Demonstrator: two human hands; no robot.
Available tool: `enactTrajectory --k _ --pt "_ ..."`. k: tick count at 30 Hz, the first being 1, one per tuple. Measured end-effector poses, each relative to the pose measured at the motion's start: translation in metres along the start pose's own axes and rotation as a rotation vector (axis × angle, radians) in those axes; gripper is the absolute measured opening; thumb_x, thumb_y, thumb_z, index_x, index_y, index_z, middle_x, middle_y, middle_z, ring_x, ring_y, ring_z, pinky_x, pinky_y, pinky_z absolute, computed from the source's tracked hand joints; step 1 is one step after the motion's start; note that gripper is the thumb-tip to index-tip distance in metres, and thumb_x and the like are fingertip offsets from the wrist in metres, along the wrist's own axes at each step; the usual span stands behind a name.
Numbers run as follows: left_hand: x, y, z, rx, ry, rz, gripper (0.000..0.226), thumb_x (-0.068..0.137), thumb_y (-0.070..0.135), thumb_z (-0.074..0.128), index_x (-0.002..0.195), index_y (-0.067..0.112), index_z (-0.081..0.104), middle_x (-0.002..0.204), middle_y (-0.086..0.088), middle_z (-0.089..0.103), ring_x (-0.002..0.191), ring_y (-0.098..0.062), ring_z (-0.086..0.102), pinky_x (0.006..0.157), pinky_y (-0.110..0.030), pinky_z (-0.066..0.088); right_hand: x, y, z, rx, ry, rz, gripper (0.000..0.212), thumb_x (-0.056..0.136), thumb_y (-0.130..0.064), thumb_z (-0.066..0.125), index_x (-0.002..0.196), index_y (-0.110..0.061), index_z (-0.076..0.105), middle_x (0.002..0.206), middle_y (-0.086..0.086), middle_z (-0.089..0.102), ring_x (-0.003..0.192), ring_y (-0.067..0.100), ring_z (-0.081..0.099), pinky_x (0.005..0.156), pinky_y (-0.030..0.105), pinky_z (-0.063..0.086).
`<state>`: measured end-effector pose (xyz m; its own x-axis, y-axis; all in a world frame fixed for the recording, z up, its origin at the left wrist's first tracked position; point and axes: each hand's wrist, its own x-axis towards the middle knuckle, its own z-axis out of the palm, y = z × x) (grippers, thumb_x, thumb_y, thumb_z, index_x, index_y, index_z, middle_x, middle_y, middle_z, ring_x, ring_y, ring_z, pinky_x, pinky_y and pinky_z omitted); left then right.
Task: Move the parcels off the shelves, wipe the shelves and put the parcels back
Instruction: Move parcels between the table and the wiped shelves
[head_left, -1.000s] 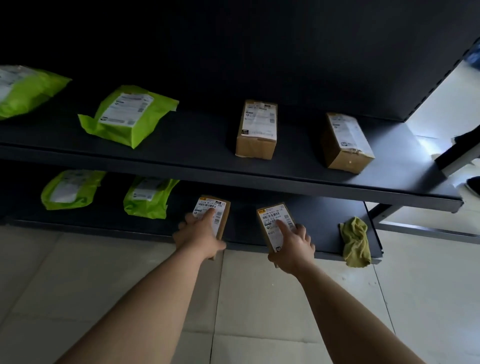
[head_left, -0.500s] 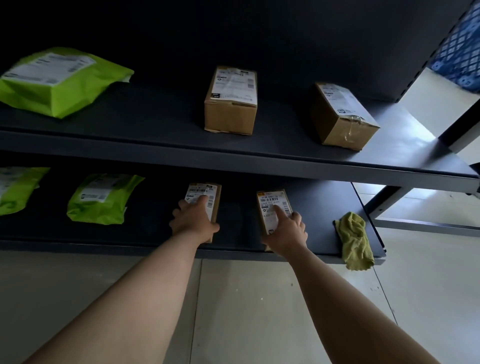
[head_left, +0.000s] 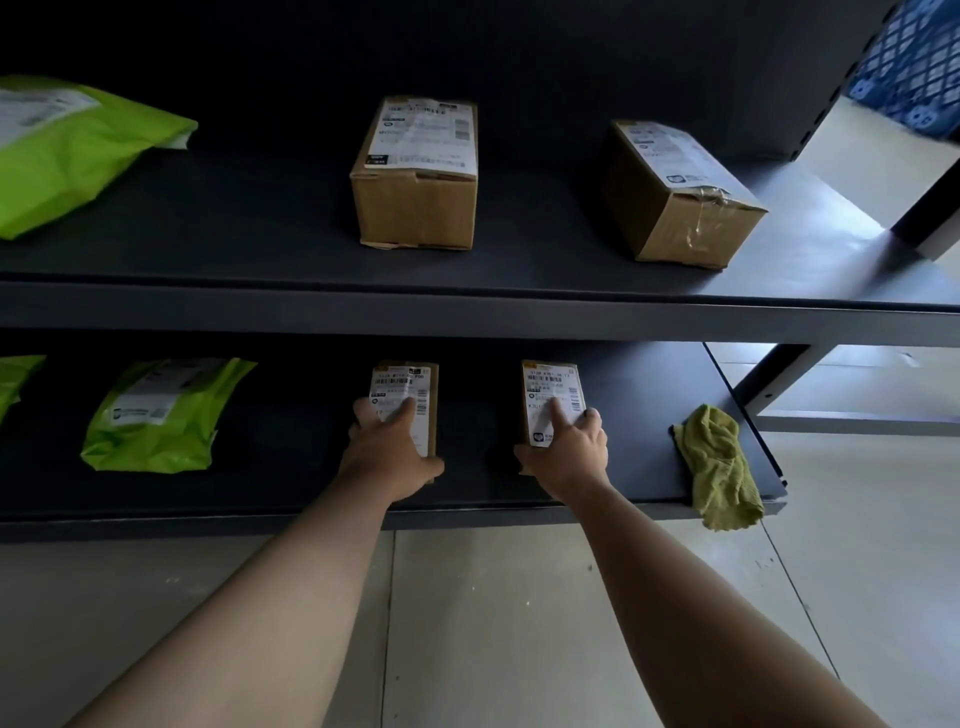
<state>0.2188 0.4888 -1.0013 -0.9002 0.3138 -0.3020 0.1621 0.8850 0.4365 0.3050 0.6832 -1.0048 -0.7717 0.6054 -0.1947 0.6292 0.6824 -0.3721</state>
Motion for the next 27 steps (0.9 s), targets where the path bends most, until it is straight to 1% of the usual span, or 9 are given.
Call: enactTrajectory --k 5,7,9,13,16,19,21,23,27 --pt "0.010 0.008 -0.001 0.034 0.009 0.018 0.094 0.079 0.046 0.068 0.151 0.034 0.010 0.137 -0.007 0.007 0.125 -0.029 0.029 0.100 -0.037 0.041 0.014 0.003 -0.004 -0.040 0.010 -0.020 0.083 0.081 -0.052 0.064 0.149 -0.030 0.022 0.140 0.014 0.024 0.127 0.034 0.032 0.108 0.041 0.032" --pt "0.012 0.009 -0.001 0.038 0.010 0.030 0.092 0.080 0.047 0.067 0.151 0.033 0.010 0.138 -0.008 0.008 0.126 -0.029 0.028 0.102 -0.038 0.041 0.018 0.002 -0.005 -0.071 0.015 -0.030 0.082 0.082 -0.052 0.063 0.149 -0.030 0.020 0.142 0.015 0.023 0.128 0.034 0.030 0.109 0.042 0.031" --pt "0.012 0.009 -0.002 0.027 0.011 0.034 0.089 0.081 0.047 0.067 0.151 0.032 0.013 0.139 -0.008 0.008 0.126 -0.030 0.028 0.103 -0.039 0.040 0.018 0.002 -0.003 -0.091 0.004 -0.032 0.084 0.083 -0.053 0.061 0.150 -0.030 0.016 0.148 0.018 0.016 0.134 0.035 0.024 0.113 0.044 0.025" --pt "0.007 0.010 -0.002 0.020 -0.002 0.028 0.083 0.082 0.047 0.067 0.148 0.033 0.018 0.143 -0.009 0.007 0.128 -0.031 0.028 0.104 -0.041 0.039 0.013 0.000 0.000 -0.112 -0.032 -0.012 0.088 0.084 -0.058 0.058 0.151 -0.033 0.007 0.155 0.022 -0.003 0.143 0.038 0.005 0.117 0.048 0.010" --pt "0.007 0.012 -0.005 0.053 -0.001 0.021 0.084 0.081 0.051 0.065 0.148 0.032 0.017 0.146 -0.010 0.008 0.130 -0.032 0.026 0.107 -0.045 0.034 0.012 -0.005 -0.004 -0.100 -0.042 0.019 0.092 0.083 -0.062 0.058 0.152 -0.033 0.003 0.156 0.022 -0.010 0.145 0.039 -0.006 0.117 0.050 0.002" --pt "0.008 0.013 -0.007 0.102 0.008 0.011 0.083 0.081 0.059 0.061 0.147 0.032 0.017 0.148 -0.012 0.009 0.132 -0.033 0.024 0.109 -0.047 0.029 0.010 -0.002 -0.009 -0.065 -0.021 0.007 0.094 0.082 -0.063 0.057 0.152 -0.032 0.003 0.157 0.019 -0.012 0.145 0.036 -0.009 0.117 0.050 0.000" --pt "0.008 0.015 -0.008 0.157 0.041 0.009 0.081 0.081 0.065 0.055 0.146 0.033 0.017 0.149 -0.014 0.010 0.133 -0.035 0.023 0.109 -0.049 0.025 0.006 0.006 -0.011 -0.012 0.018 -0.005 0.088 0.084 -0.063 0.053 0.152 -0.030 0.007 0.158 0.017 -0.009 0.146 0.034 -0.008 0.117 0.048 0.000" --pt "0.007 0.019 -0.007 0.190 0.119 0.016 0.076 0.084 0.065 0.050 0.146 0.031 0.020 0.149 -0.015 0.015 0.132 -0.036 0.025 0.109 -0.049 0.025 0.002 0.019 -0.011 0.038 0.082 -0.005 0.077 0.089 -0.061 0.045 0.152 -0.030 0.013 0.159 0.016 -0.003 0.147 0.031 -0.004 0.117 0.046 0.001" --pt "0.002 0.033 -0.002 0.209 0.255 0.154 0.059 0.090 0.047 0.050 0.141 0.021 0.033 0.145 -0.013 0.030 0.130 -0.033 0.031 0.109 -0.046 0.029 -0.006 0.070 -0.016 -0.011 0.202 0.089 0.055 0.099 -0.047 0.034 0.149 -0.028 0.023 0.159 0.019 0.005 0.147 0.031 0.002 0.117 0.041 0.007"
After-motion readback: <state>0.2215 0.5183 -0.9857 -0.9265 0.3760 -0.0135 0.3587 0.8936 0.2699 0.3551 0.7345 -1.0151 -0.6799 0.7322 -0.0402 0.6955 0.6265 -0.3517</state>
